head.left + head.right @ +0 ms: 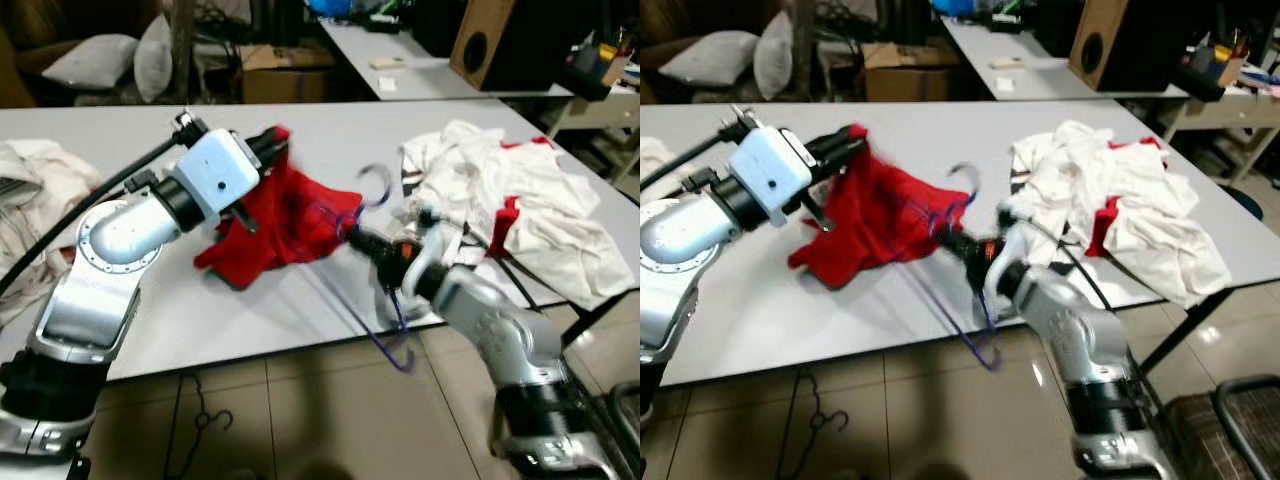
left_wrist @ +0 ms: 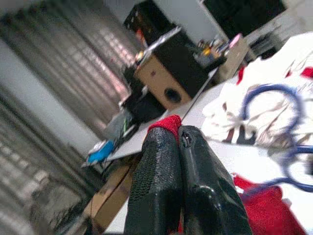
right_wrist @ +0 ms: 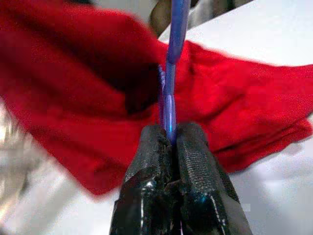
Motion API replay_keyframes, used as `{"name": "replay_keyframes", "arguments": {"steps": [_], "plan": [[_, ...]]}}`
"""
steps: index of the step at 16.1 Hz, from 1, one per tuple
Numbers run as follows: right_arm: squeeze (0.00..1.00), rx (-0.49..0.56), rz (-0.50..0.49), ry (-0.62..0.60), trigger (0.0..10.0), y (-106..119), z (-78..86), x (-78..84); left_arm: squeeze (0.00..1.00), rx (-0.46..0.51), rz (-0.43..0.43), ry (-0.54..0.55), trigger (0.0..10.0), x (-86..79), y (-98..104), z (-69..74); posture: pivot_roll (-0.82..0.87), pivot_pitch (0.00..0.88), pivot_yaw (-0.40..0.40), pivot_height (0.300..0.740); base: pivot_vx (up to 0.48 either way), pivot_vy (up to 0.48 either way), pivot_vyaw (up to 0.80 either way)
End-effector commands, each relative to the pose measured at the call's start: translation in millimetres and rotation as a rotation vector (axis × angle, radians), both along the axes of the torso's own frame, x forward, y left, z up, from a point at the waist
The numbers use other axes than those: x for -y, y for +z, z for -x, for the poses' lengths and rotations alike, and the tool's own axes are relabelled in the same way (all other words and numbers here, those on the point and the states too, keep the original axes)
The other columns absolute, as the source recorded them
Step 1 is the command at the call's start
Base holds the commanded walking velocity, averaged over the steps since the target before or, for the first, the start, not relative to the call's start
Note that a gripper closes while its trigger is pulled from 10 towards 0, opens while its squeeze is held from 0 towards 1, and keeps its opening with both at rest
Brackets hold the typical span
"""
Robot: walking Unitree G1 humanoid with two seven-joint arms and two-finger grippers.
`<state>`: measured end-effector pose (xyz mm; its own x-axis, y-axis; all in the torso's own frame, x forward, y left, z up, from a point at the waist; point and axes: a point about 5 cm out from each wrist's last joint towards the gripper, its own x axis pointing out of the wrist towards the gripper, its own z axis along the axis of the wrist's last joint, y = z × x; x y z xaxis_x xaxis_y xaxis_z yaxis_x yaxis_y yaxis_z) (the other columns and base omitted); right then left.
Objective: Hang hanger
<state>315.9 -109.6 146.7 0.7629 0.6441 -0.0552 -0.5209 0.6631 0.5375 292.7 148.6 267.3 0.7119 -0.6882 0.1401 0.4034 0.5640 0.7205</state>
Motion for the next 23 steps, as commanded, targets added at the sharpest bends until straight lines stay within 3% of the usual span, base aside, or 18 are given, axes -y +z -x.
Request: {"name": "replay_keyframes", "arguments": {"steps": [1,2,3,6,8,9,10,12,13,15,17,18,20,23], "plan": [[0.00,-0.021,-0.029,-0.079,10.0,-1.0,-4.0,13.5,0.00,-0.003,0.005,-0.009,0.0,-2.9,2.9,3.1,0.05,0.000,-0.046,0.740,0.000,0.000,0.00],[0.00,-0.083,-0.126,-0.166,10.0,-6.8,-10.0,23.2,0.00,-0.043,-0.003,-0.074,0.0,-1.1,-0.3,12.5,0.05,0.000,-0.046,0.740,0.000,0.000,0.00],[0.00,-0.090,-0.142,-0.169,10.0,-7.3,-10.0,23.8,0.00,-0.052,-0.015,-0.062,0.0,-3.0,-3.0,12.4,0.05,0.000,-0.046,0.740,0.000,0.000,0.00],[0.00,-0.138,-0.225,-0.046,10.0,-6.5,-3.6,9.4,0.00,-0.142,-0.088,-0.030,0.0,-8.3,-26.6,11.6,0.05,0.000,-0.045,0.740,0.000,0.000,0.00],[0.00,-0.165,-0.285,-0.007,10.0,-5.4,-2.9,1.8,0.00,-0.184,-0.075,-0.052,0.0,-1.7,-34.9,14.3,0.05,0.000,-0.047,0.740,0.000,0.000,0.00],[0.00,-0.173,-0.315,-0.006,10.0,-4.4,-3.7,0.0,0.00,-0.199,-0.082,-0.056,0.0,-0.5,-39.6,15.2,0.05,0.000,-0.049,0.740,0.000,0.000,0.00],[0.00,-0.188,-0.408,-0.027,10.0,0.5,-8.7,-3.2,0.00,-0.245,-0.100,-0.047,0.0,0.8,-55.4,16.9,0.04,0.000,-0.053,0.740,0.000,0.000,0.00],[0.00,-0.223,-0.448,-0.039,10.0,-0.6,-13.3,-7.2,0.00,-0.273,-0.128,-0.035,0.0,1.1,-66.7,18.6,0.05,0.000,-0.057,0.740,0.000,0.000,0.00],[0.00,-0.252,-0.387,-0.073,10.0,-8.5,-15.8,-7.6,0.00,-0.262,-0.111,-0.024,0.0,0.8,-64.9,18.6,0.05,0.000,-0.060,0.740,0.000,0.000,0.00],[0.00,-0.277,-0.379,-0.136,10.0,-14.6,-20.1,-4.2,0.00,-0.255,-0.072,-0.043,0.0,1.6,-58.7,20.7,0.05,0.000,-0.063,0.740,0.000,0.000,0.00],[0.00,-0.302,-0.444,-0.180,10.0,-15.4,-25.8,-2.4,0.00,-0.304,-0.081,-0.099,0.0,2.9,-61.7,27.7,0.05,0.000,-0.063,0.740,0.000,0.000,0.00],[0.00,-0.307,-0.498,-0.194,10.0,-12.2,-31.1,-4.1,0.00,-0.402,-0.123,-0.113,0.0,1.8,-75.9,32.6,0.05,0.000,-0.063,0.740,0.000,0.000,0.00],[0.00,-0.302,-0.596,-0.233,10.0,-5.1,-39.7,-6.0,0.00,-0.471,-0.183,-0.097,0.0,-0.3,-95.6,36.5,0.05,0.000,-0.059,0.740,0.000,0.000,0.00],[0.00,-0.314,-0.711,-0.357,10.0,2.4,-57.5,-8.2,0.00,-0.513,-0.140,-0.029,0.0,0.2,-109.4,35.0,0.07,0.000,-0.061,0.740,0.000,0.000,0.00]]}}
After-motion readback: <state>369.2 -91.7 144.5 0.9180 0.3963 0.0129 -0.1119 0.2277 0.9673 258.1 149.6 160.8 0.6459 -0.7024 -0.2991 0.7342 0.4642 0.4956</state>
